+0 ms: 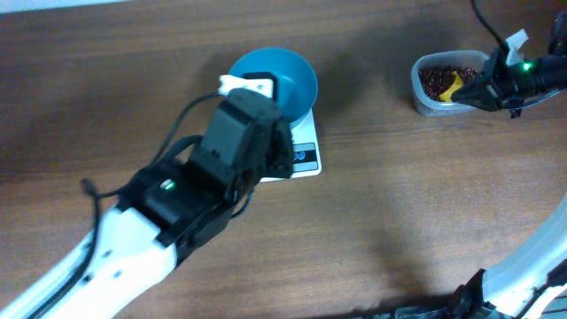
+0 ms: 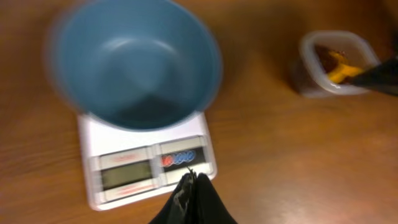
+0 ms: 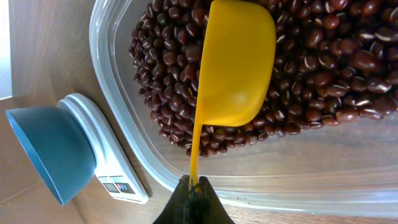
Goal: Scoop item into bowl and weigh 50g on scale
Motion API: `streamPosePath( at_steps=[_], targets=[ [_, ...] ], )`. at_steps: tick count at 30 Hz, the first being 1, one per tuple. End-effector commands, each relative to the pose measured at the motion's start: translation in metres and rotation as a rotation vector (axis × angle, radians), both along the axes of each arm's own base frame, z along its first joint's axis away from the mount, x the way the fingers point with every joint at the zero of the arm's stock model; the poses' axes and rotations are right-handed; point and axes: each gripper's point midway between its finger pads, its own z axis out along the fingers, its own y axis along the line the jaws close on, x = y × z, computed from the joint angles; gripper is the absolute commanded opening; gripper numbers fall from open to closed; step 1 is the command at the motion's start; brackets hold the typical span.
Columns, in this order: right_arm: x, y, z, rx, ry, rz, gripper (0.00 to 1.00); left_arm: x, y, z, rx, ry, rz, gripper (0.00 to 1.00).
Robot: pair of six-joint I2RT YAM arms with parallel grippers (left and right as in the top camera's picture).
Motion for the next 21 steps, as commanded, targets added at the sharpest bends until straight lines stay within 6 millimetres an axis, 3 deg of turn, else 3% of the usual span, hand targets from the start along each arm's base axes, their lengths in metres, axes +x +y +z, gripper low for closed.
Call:
streamPosePath(
  at_steps=[1,4,10,12,15,21],
  targets=[
    [0.001,0.004,-0.007,0.020,-0.002,0.016,0.04,0.010,0.059,0.030,0.148,-0.150,0.224,0.01],
    [0.002,0.003,-0.007,0.014,-0.008,0.016,0.04,0.006,0.072,0.016,0.227,-0.115,0.247,0.00],
    [0.009,-0.003,-0.009,-0.026,-0.038,0.016,0.04,-0.020,0.040,-0.030,0.195,0.108,0.051,0.00],
    [0.012,-0.005,-0.009,-0.038,-0.052,0.016,0.04,-0.021,0.023,-0.062,0.209,0.202,-0.002,0.00],
    [0.015,-0.007,-0.009,-0.045,-0.066,0.016,0.04,-0.006,0.000,-0.098,0.227,0.218,-0.019,0.00],
    [0.019,-0.009,-0.008,-0.053,-0.082,0.016,0.04,0.014,-0.018,-0.155,0.256,0.241,-0.017,0.00]
  ],
)
